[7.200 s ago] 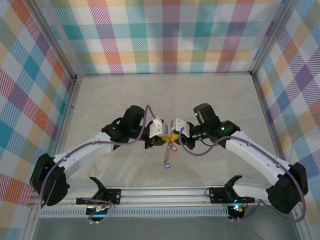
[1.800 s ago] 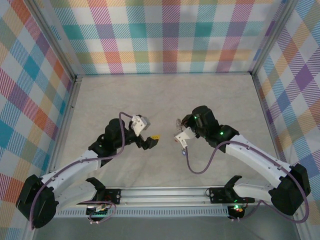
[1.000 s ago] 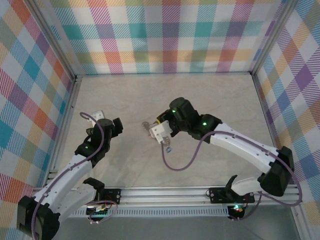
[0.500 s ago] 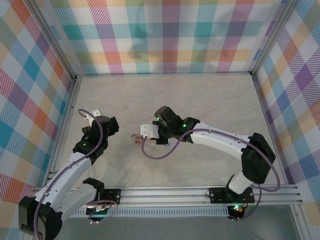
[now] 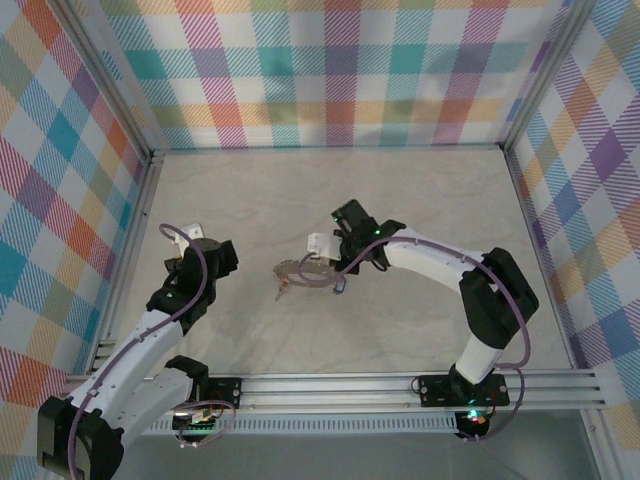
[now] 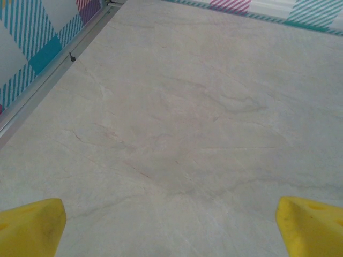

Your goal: Put the keys on the keyring

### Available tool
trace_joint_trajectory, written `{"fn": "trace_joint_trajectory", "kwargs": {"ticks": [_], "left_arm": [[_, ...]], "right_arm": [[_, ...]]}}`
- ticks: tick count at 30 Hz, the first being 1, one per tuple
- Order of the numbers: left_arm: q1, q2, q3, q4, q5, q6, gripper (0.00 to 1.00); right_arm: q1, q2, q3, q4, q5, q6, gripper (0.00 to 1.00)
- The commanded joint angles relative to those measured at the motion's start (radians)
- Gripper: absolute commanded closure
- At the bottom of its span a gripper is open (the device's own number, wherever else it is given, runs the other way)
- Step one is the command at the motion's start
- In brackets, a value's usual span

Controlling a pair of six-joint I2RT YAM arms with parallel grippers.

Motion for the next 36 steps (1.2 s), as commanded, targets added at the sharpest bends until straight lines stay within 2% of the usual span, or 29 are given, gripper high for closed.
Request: {"fn": "trace_joint_trajectory", "kwargs": {"ticks": [1, 9, 16, 18, 20, 23, 28, 31, 36], "left_arm": [[0.015, -0.025, -0.024, 0.038, 0.012, 0.032, 0.0], [0.016, -0.051, -0.042, 0.049, 0.031, 0.069, 0.0], [0.016, -0.06, -0.042, 0.047, 0.044, 0.084, 0.0], [0.016, -0.059, -0.044, 0.049, 0.049, 0.09, 0.0], [0.016, -0.048, -0.044, 0.065, 0.095, 0.137, 0.0], [0.016, -0.03, -0.048, 0.108, 0.229, 0.244, 0.0], [0.015, 0.0, -0.054, 0.142, 0.218, 0.256, 0.0], [0.015, 0.015, -0.066, 0.171, 0.199, 0.271, 0.0], [0.015, 0.013, -0.087, 0.209, 0.146, 0.296, 0.0]], "right_arm": [[-0.042, 0.03, 0.009, -0.02, -0.025, -0.031, 1.0], [-0.13, 0.132, 0.023, 0.009, -0.019, -0.068, 1.0], [-0.163, 0.196, 0.009, -0.026, 0.108, -0.137, 1.0], [-0.178, 0.19, 0.0, -0.047, 0.107, -0.121, 1.0], [-0.195, 0.174, -0.016, -0.053, 0.104, -0.096, 0.98], [-0.211, 0.156, -0.04, -0.061, 0.125, -0.08, 0.97], [-0.219, 0.12, -0.089, -0.071, 0.172, -0.064, 0.82], [-0.223, 0.077, -0.139, -0.043, 0.179, -0.037, 0.64], [-0.265, -0.005, -0.149, -0.109, 0.112, 0.081, 0.62]]}}
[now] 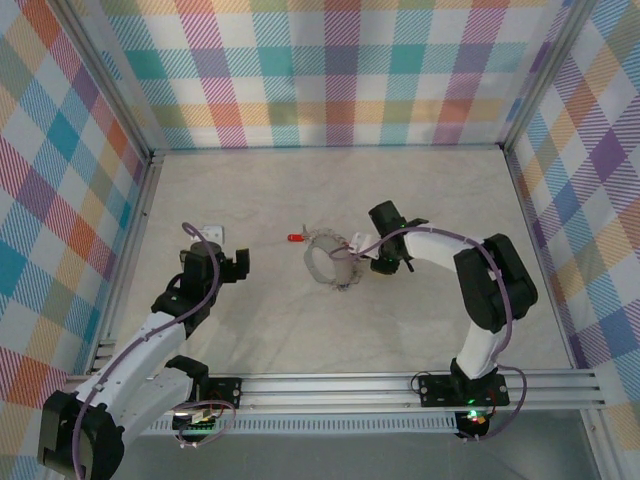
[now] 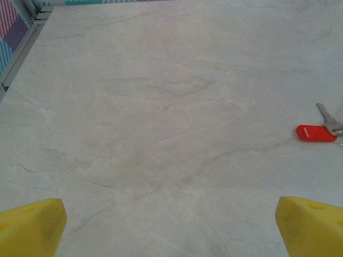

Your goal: Put the keys on the keyring

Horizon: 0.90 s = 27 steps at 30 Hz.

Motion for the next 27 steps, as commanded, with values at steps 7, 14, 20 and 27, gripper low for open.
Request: {"fn": "trace_joint_trajectory", "kwargs": {"ticks": [7, 14, 20, 27], "left_arm": [[0.013, -0.01, -0.067, 0.151, -0.054, 0.071, 0.0], [0.022, 0.021, -0.155, 0.351, -0.013, 0.146, 0.0], [0.04, 0.083, -0.189, 0.468, 0.042, 0.149, 0.0], [0.068, 0.281, -0.216, 0.693, 0.125, 0.192, 0.0]], "right_arm": [[-0.168, -0.414, -0.17, 0.143, -0.184, 0.342, 0.02], [-0.259, -0.821, -0.514, 0.659, -0.069, 0.749, 0.0], [-0.34, -0.852, -0.741, 0.892, 0.03, 0.865, 0.0], [-0.374, -0.597, -0.84, 1.239, -0.037, 0.786, 0.0]]}}
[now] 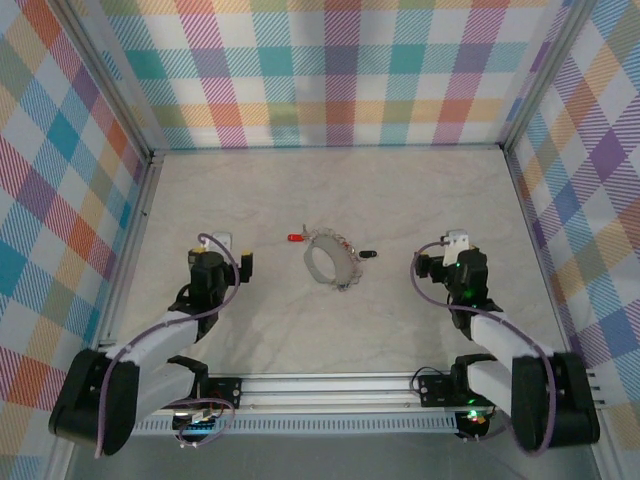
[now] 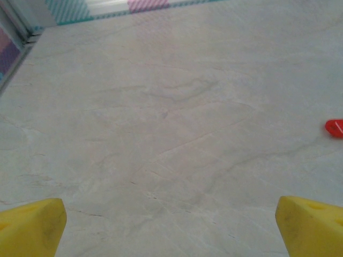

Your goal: Put the keys on the keyring

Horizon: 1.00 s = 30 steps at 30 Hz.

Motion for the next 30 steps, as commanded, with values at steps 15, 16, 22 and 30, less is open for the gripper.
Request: {"fn": "trace_joint_trajectory", "kwargs": {"ticks": [15, 16, 22, 30], "left_arm": [[0.164, 0.371, 0.124, 0.303, 0.299, 0.015, 0.0], [0.177, 0.382, 0.133, 0.301, 0.305, 0.001, 0.0], [0.216, 0.474, 0.129, 0.396, 0.258, -0.065, 0.0], [0.215, 0.472, 0.135, 0.375, 0.245, -0.069, 0.0]], "right_arm": [[-0.054, 0.444, 0.148, 0.395, -0.096, 0.042, 0.0], [-0.063, 0.441, 0.16, 0.363, -0.096, 0.052, 0.0], [-0.092, 0.44, 0.192, 0.299, -0.11, 0.083, 0.0], [-0.091, 0.437, 0.188, 0.303, -0.111, 0.081, 0.0]]}}
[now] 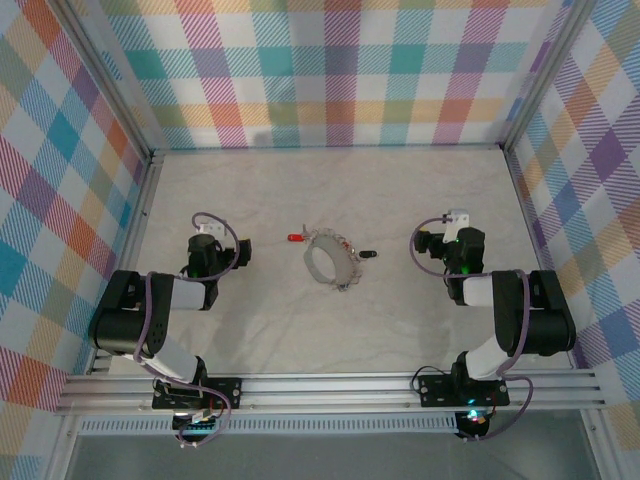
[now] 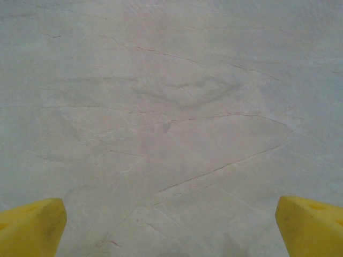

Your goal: Put the keys on the keyring

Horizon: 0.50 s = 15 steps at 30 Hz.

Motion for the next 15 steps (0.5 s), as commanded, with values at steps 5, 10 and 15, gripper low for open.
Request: {"fn": "trace_joint_trajectory", "kwargs": {"ticks": [5, 10, 15], "left_arm": [[0.007, -0.002, 0.019, 0.033, -0.008, -0.017, 0.0], [0.007, -0.002, 0.019, 0.034, -0.008, -0.017, 0.0], [0.007, -0.002, 0.019, 0.033, -0.009, -0.018, 0.0]], "right_arm": [[-0.002, -0.009, 0.007, -0.005, -0.022, 0.016, 0.0], [-0.002, -0.008, 0.009, -0.008, -0.021, 0.018, 0.0], [-0.002, -0.006, 0.015, -0.016, -0.025, 0.018, 0.0]]}}
